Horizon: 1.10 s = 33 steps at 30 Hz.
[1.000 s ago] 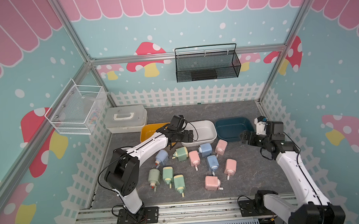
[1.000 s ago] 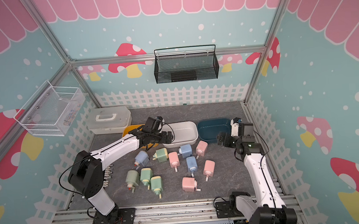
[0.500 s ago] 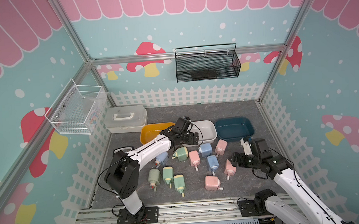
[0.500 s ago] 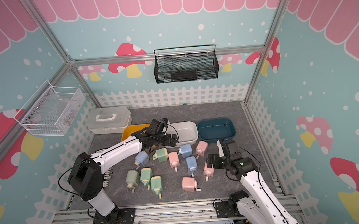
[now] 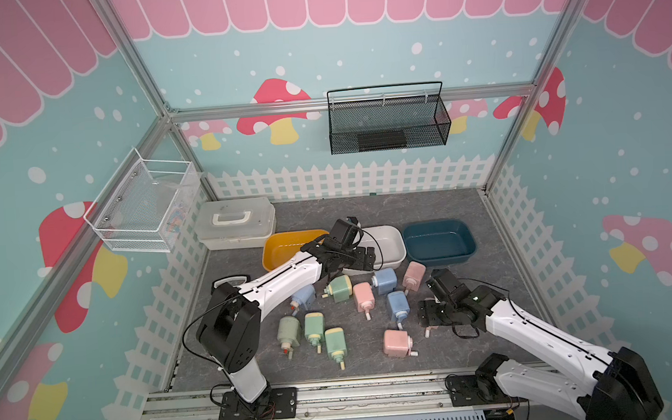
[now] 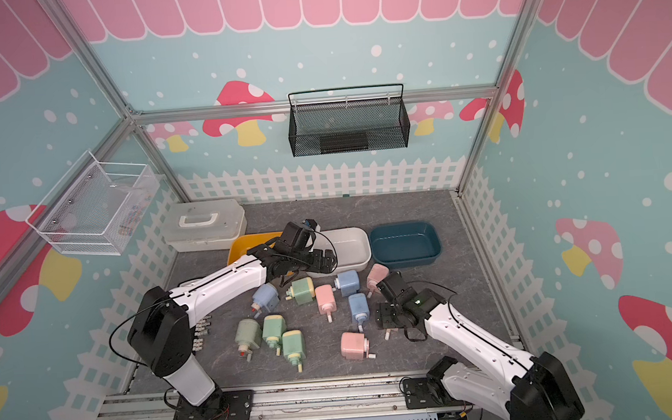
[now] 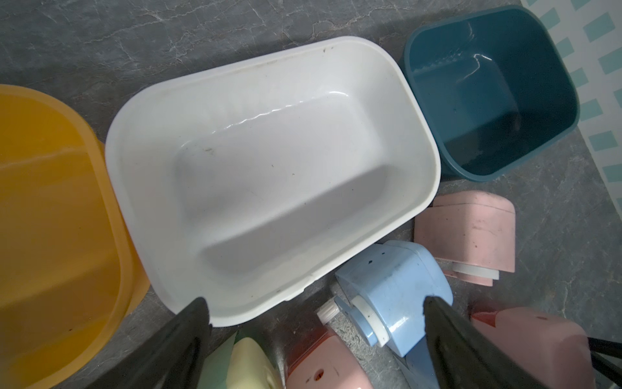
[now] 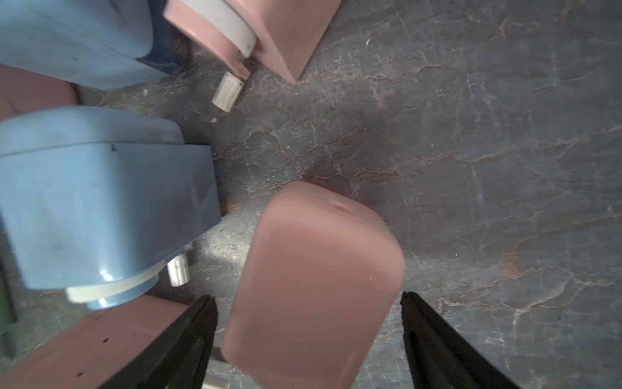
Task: Place the pencil sharpeners by color into the storage box
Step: Pick up the pencil sharpener from the center of the board.
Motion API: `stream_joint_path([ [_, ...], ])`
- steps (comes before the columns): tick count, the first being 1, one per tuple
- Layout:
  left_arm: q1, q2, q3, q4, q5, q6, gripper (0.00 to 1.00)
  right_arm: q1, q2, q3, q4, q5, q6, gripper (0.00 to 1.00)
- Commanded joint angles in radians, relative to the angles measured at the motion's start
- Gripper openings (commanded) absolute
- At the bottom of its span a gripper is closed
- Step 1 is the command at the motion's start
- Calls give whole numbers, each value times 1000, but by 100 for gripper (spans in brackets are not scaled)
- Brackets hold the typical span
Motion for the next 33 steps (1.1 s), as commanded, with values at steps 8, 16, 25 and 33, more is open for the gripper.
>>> stream_joint_path([
  [8,-9,16,16,2,-26,20,99,28,37,-34,44,143,88,72],
  [16,-9,24,22,-2,-28,11,99,26,25,-42,36,136,25,61],
  [25,-9,22,24,-4,-25,12,99,25,-23,-46,38,166,-40,0],
  [33,-9,24,22,-4,-27,9,99,22,-28,-30,19,204,-70,0],
])
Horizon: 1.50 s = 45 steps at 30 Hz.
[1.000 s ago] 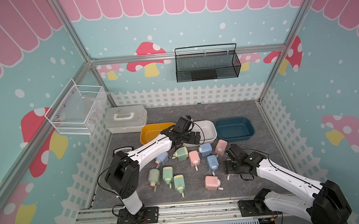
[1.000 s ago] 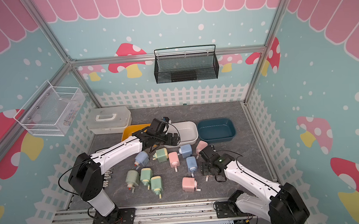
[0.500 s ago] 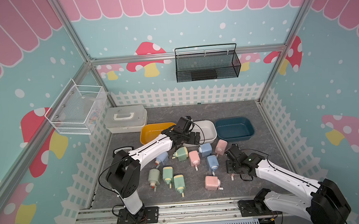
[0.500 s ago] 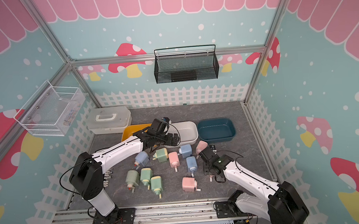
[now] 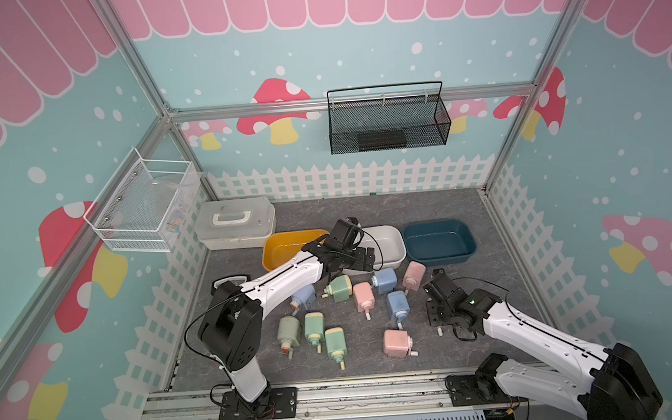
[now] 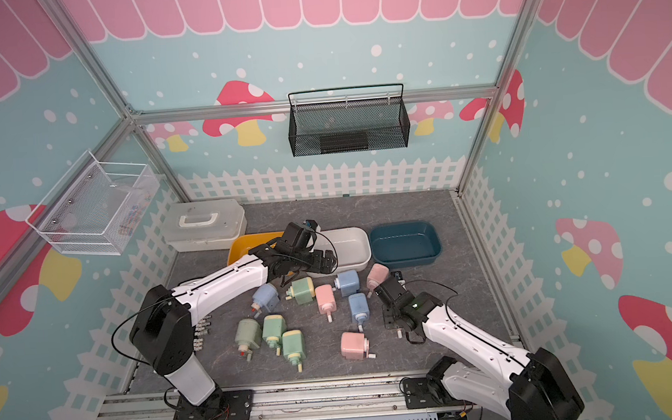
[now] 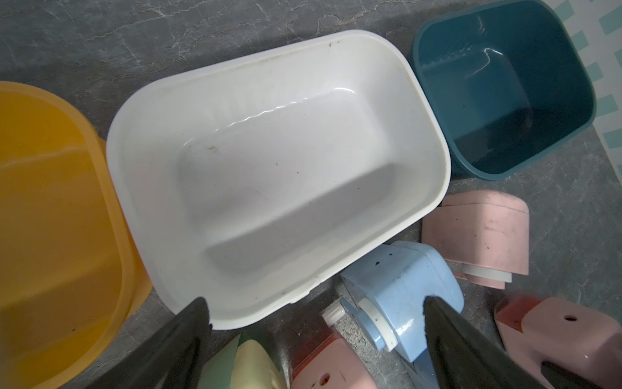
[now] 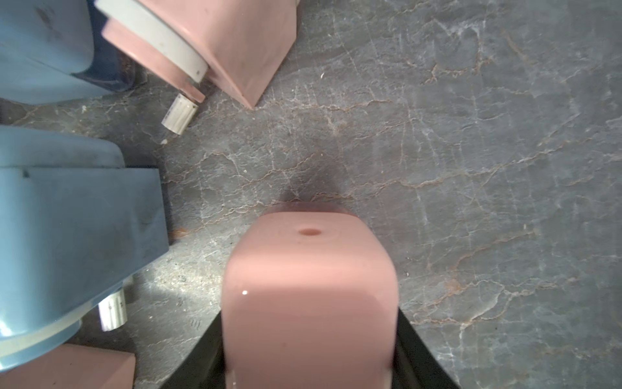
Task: Place the pencil sharpeners by color into the storage box
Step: Pick up the pencil sharpener from the center of the board.
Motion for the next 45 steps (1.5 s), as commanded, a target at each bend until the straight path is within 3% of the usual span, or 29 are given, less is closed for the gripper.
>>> stream_joint_path([
  [1,-9,13,23,-3,-14,6,99,-2,-11,13,-22,65,-12,0],
  [9,-17,36,50,23,11,-47,99,-97,-94,18,89,51,-193,0],
  [17,-68,76,98,26,11,-65,99,-227,-186,26,283,10,-278,0],
  [23,-103,104,141,20,14,-76,99,-242,-177,77,415,16,-361,0],
  [34,-158,156,214,-6,-2,-90,99,-337,34,223,473,-108,-535,0],
  [38,-175,189,259,-24,-28,-97,99,-415,99,256,501,-268,-534,0],
  [45,-196,277,370,-69,-41,-115,99,-537,209,356,426,-402,-554,0],
])
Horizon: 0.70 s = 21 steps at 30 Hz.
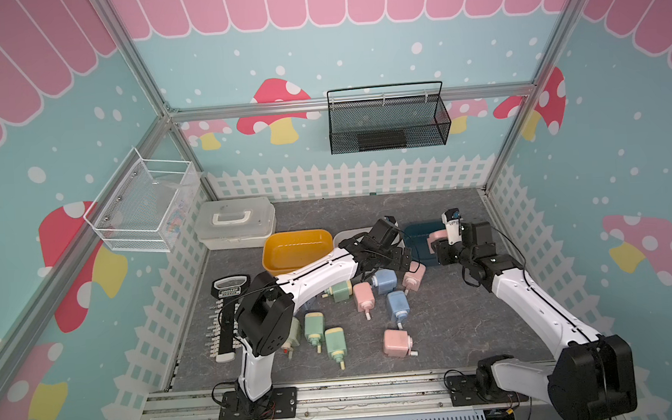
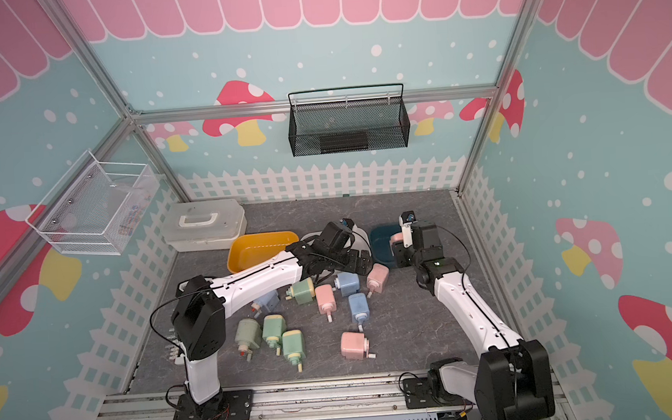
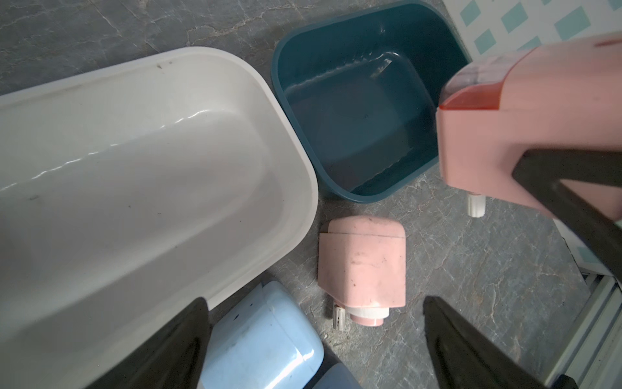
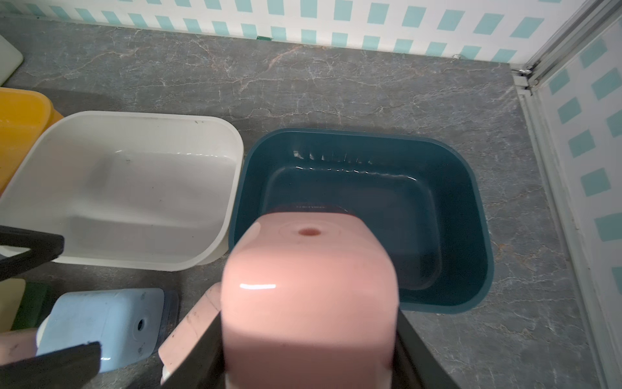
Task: Place the pencil sharpeners by color into the storage box
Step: Pick up the pencil sharpener from the center of the board, then place the pencil sharpener in the storage box.
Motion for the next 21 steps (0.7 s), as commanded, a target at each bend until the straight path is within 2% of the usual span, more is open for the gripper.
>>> stream_joint_path([
  [1,-17,57,74,-47,-34,-16,99,-49,41,89,-40,-73,-36,0],
  [8,-22,165,224,-100,-102,-16,99,-133,188,247,-187,-17,-108,0],
  [13,-22,242,324,-115,-131,-11,99,-156,288,348,-244,54,-125,0],
  [21,-19,378,501,-191,-156,13,99,-196,448,462,-313,12,-173,0],
])
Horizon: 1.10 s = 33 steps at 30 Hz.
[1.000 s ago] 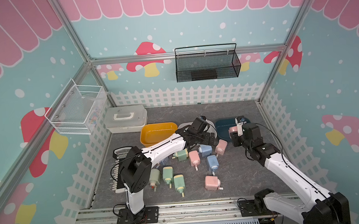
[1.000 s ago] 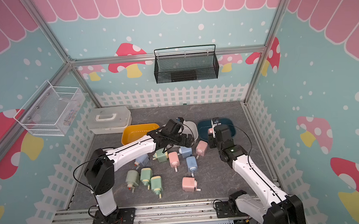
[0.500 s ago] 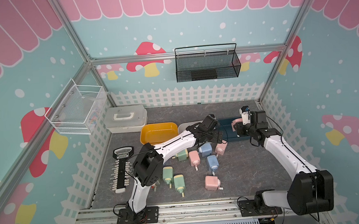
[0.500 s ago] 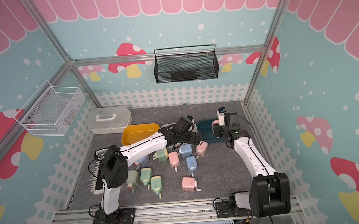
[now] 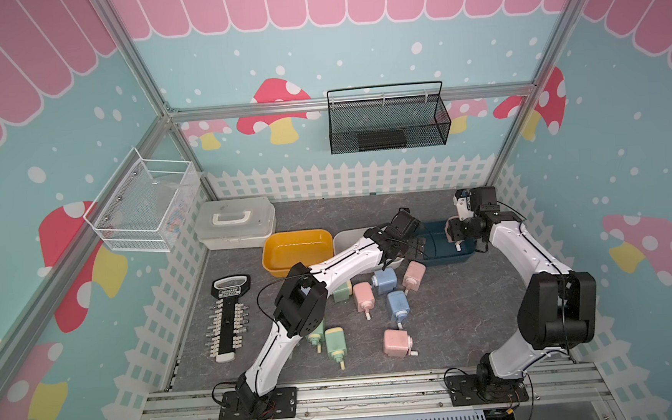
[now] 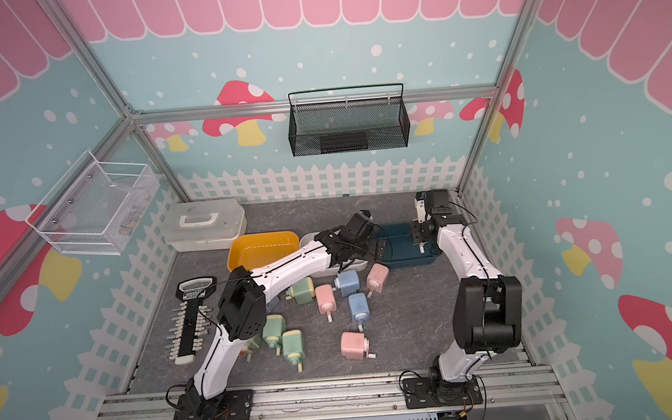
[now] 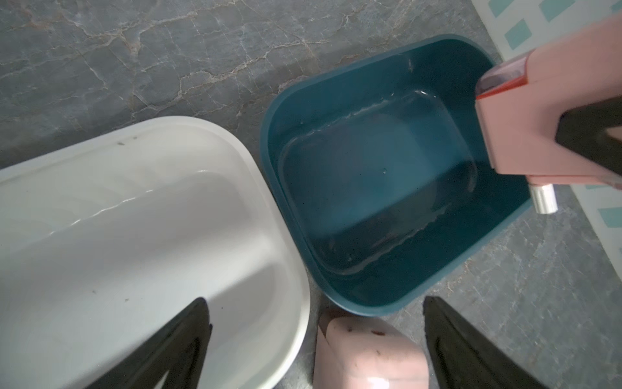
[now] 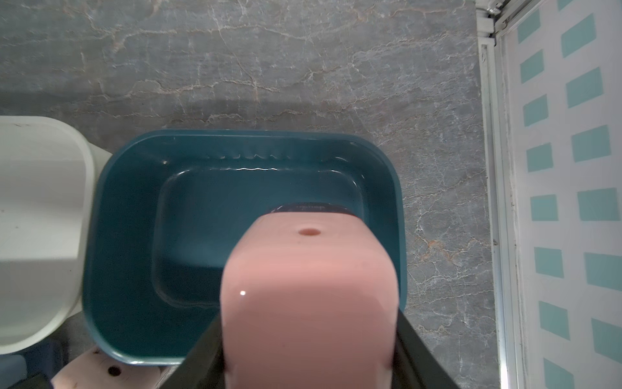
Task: Place the pencil sharpeners by color into the storage box
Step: Place the pencil sharpener in the storage box.
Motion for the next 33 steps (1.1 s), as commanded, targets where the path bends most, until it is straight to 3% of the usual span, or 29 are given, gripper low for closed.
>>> stream_joint_path([
  [1,-4,55,74,-57,-33,17,99,-24,50,53,-43,-43,-38,0],
  [4,2,100,127,-75,-33,23,99,-48,95,82,-39,-74,-40,0],
  [18,41,197,223,-127,-73,-13,99,-55,246,193,-60,51,-49,0],
  [33,52,213,212,-154,-75,-25,99,-55,357,243,-107,116,-75,14],
])
